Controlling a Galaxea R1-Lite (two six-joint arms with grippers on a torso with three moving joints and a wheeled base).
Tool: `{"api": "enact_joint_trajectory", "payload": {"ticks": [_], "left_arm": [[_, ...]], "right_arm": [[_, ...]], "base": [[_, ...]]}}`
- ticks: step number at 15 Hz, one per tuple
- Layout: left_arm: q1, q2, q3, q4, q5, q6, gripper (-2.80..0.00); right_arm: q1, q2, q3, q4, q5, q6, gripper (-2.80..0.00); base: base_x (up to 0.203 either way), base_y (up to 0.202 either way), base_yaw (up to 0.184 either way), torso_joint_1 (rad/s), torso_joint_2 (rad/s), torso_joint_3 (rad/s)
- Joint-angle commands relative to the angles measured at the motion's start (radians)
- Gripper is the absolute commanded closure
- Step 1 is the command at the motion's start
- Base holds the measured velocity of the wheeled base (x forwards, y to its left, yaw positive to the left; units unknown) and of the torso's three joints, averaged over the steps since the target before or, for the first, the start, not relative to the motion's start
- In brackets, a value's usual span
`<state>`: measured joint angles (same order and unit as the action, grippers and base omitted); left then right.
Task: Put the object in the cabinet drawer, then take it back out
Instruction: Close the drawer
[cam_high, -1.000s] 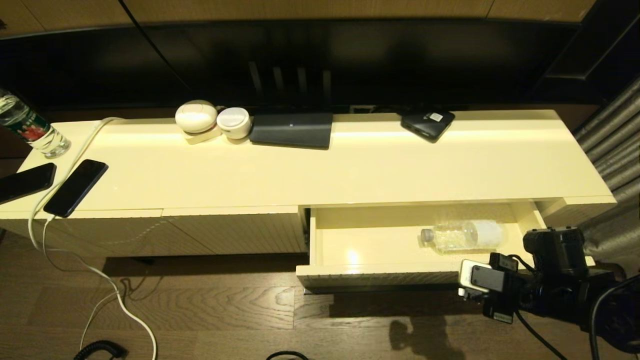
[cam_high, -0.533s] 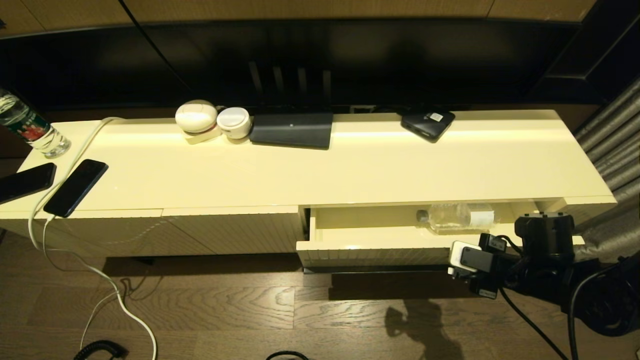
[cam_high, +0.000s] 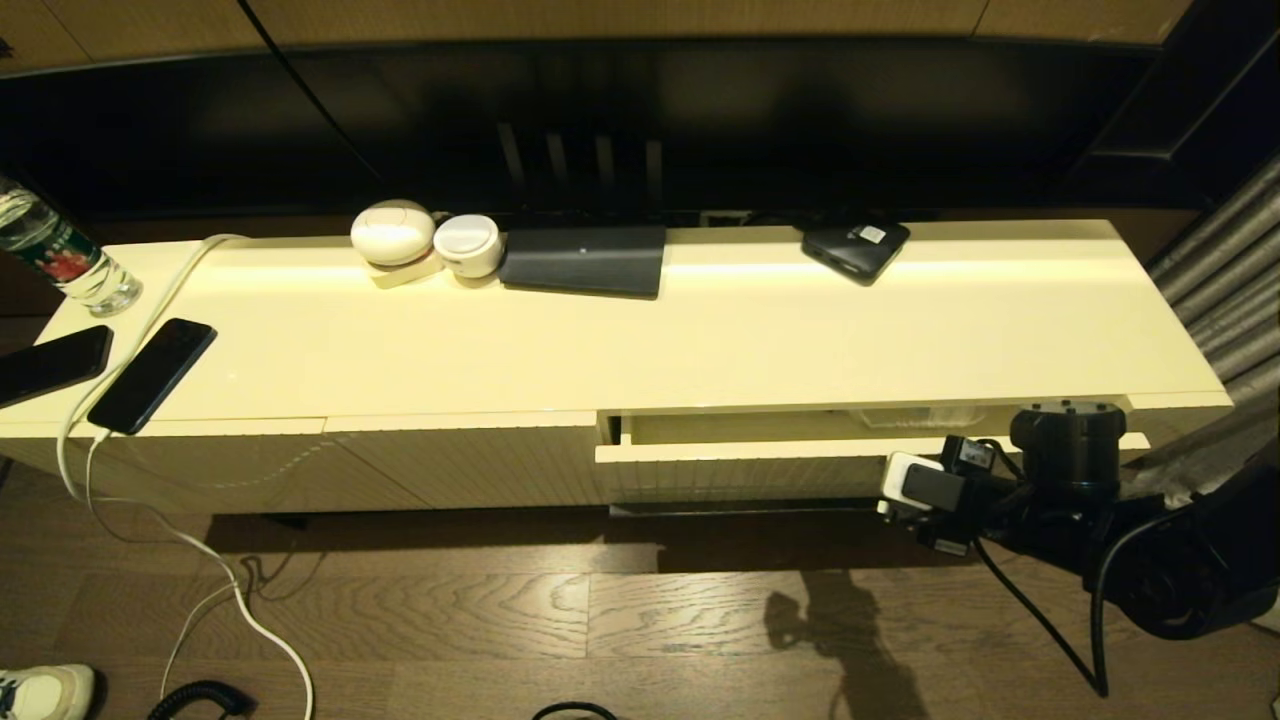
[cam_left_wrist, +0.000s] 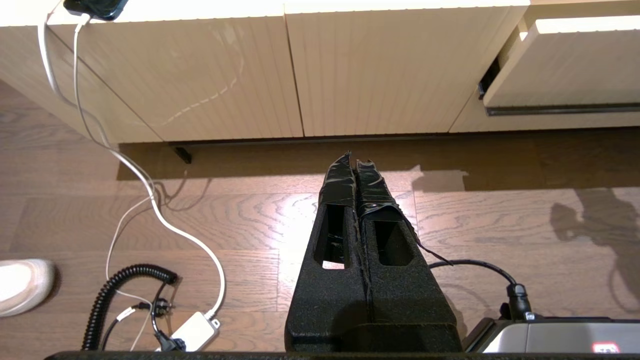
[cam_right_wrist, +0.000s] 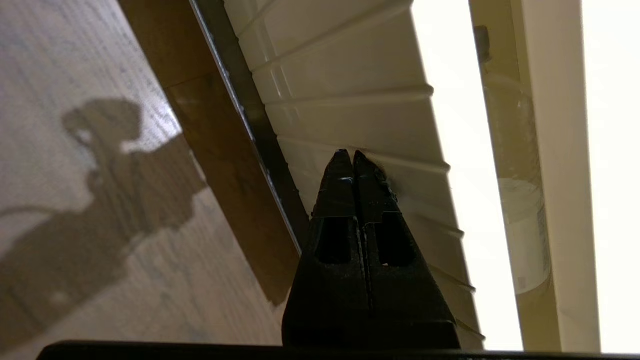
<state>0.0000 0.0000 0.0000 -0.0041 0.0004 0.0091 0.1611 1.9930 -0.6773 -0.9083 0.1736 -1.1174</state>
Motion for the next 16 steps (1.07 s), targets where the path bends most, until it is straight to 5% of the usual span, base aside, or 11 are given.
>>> {"api": "enact_joint_trajectory", "payload": {"ticks": [1,16], "left_arm": [[0.000,0.000,0.002,-0.001,0.000,0.000,0.00],[0.000,0.000,0.002,-0.001,0.001,0.000,0.00]], "right_arm": [[0.000,0.022,-0.037,-0.003,0.000,-0.007,0.00],[-0.010,0.073,-0.129,-0.032,-0.013,-0.012,0.00]], "base": [[0.000,0.000,0.000,0.000,0.00,0.000],[0.000,0.000,0.000,0.000,0.00,0.000]]}}
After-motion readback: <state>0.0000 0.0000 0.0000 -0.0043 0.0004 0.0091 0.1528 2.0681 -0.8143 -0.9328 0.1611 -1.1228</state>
